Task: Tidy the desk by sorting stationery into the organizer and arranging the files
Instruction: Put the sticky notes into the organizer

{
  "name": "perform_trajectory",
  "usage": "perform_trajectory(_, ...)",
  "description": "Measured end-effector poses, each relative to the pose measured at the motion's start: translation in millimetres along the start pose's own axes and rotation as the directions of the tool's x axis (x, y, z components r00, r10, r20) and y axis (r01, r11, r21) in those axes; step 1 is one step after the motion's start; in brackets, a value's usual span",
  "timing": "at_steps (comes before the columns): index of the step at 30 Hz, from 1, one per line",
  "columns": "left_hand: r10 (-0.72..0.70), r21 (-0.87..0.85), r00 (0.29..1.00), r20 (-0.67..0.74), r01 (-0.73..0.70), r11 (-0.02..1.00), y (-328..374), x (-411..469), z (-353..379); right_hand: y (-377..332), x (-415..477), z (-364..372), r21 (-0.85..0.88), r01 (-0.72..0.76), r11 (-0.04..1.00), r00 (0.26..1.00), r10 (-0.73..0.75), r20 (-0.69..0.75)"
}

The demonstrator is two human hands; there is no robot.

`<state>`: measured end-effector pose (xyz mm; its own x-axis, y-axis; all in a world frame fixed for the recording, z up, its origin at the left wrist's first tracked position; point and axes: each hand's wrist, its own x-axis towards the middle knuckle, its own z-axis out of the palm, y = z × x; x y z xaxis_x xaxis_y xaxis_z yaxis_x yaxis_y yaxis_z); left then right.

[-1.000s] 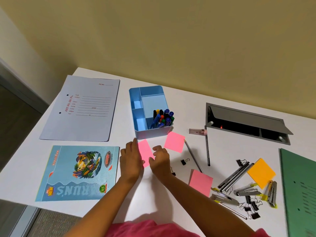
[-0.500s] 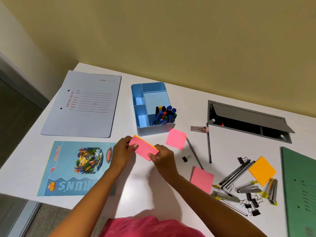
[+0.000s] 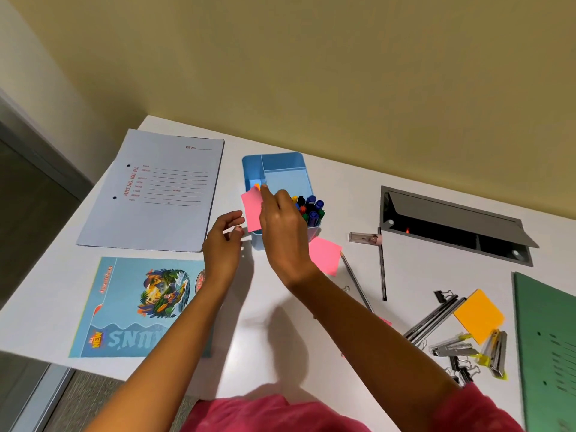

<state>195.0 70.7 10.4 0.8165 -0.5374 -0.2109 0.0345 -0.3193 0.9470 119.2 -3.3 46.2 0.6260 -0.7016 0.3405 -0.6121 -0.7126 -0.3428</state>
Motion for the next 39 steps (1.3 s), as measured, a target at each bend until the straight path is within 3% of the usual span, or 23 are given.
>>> perform_trajectory(2, 0.005, 0.004, 1.000, 0.004, -0.005, 1.000, 2.2, 1.3, 1.7, -2.9, 3.7, 2.2, -0.111, 0.054, 0.992, 0.997, -0.060, -0.050)
perform_trajectory(5, 0.005, 0.016, 1.000, -0.006, -0.005, 1.000, 3.2, 3.2, 1.4, -3.1, 5.7, -0.2, -0.112, 0.032, 0.993, 0.979, -0.054, -0.198)
perform_trajectory(8, 0.012, 0.045, 1.000, -0.002, -0.012, 0.999, 2.3, 4.2, 1.6, -2.5, -0.2, -1.8, -0.102, 0.085, 0.991, 0.970, -0.105, -0.218)
perform_trajectory(13, 0.027, 0.100, 0.999, 0.027, -0.029, 0.995, 3.4, 6.4, 8.8, -0.9, -2.1, 10.3, -0.100, 0.028, 0.995, 1.000, -0.029, -0.003)
perform_trajectory(16, 0.027, 0.166, 0.999, 0.034, -0.032, 0.986, 3.9, 9.2, 14.1, -0.8, 3.2, 22.6, -0.049, -0.035, 0.998, 0.992, 0.040, 0.120)
perform_trajectory(20, 0.068, 0.243, 0.996, 0.054, -0.079, 0.967, 0.1, 16.5, 18.5, 3.0, 3.3, 33.3, 0.065, -0.042, 0.997, 0.970, 0.025, 0.244)
perform_trajectory(24, 0.114, 0.253, 0.992, 0.047, -0.122, 0.960, -4.4, 21.8, 21.5, 10.8, -4.1, 36.9, 0.163, -0.028, 0.986, 0.979, -0.006, 0.203)
perform_trajectory(27, 0.140, 0.244, 0.990, 0.032, -0.143, 0.959, -4.1, 23.0, 22.6, 22.4, -23.7, 27.0, 0.233, 0.156, 0.960, 0.983, -0.174, 0.059)
perform_trajectory(29, 0.139, 0.226, 0.990, 0.020, -0.140, 0.964, -3.9, 25.2, 22.4, 34.0, -43.2, 20.1, 0.187, 0.312, 0.931, 0.949, -0.315, -0.018)
perform_trajectory(30, 0.124, 0.213, 0.992, 0.012, -0.124, 0.969, -3.3, 26.6, 22.1, 40.2, -52.0, 17.1, 0.165, 0.321, 0.933, 0.946, -0.322, -0.022)
perform_trajectory(35, 0.071, 0.252, 0.997, 0.013, -0.072, 0.965, -4.6, 33.4, 22.8, 82.5, -75.9, 21.2, 0.214, -0.001, 0.977, 0.987, -0.033, 0.157)
perform_trajectory(37, 0.079, 0.245, 0.997, 0.018, -0.081, 0.966, -4.8, 34.8, 22.7, 101.1, -78.8, 27.7, 0.154, -0.077, 0.985, 0.985, 0.051, 0.166)
perform_trajectory(39, 0.078, 0.232, 0.997, 0.016, -0.079, 0.969, -3.1, 35.3, 22.4, 117.4, -77.2, 35.1, -0.010, -0.141, 0.990, 0.970, 0.140, 0.201)
